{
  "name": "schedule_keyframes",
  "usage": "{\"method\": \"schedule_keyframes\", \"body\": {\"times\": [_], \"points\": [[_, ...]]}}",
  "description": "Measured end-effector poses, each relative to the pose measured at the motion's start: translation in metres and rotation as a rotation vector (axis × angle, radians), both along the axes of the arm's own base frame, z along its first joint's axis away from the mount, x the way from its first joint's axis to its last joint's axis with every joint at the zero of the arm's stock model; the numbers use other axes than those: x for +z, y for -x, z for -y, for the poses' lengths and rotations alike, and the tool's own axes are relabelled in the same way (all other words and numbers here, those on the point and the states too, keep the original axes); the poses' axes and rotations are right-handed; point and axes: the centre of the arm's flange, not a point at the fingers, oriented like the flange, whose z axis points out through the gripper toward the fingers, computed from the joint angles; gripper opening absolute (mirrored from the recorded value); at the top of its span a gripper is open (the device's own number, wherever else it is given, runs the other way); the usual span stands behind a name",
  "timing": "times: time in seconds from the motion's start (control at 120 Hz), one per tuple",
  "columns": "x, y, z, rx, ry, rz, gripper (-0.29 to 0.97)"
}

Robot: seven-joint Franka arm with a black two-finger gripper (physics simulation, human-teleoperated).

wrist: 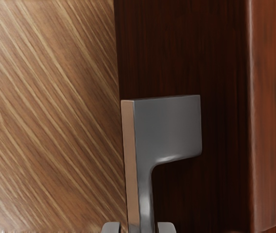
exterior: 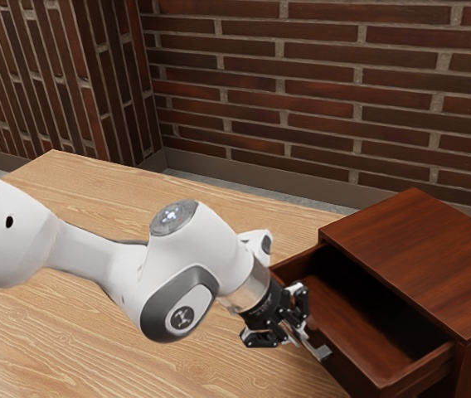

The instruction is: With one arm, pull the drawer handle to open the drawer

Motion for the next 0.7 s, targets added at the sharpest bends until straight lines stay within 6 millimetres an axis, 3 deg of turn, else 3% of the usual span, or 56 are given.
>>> {"method": "schedule_keyframes", "body": {"times": [0.7], "points": [[0.003, 0.034, -0.016, -0.017, -0.004, -0.014, 0.0]]}}
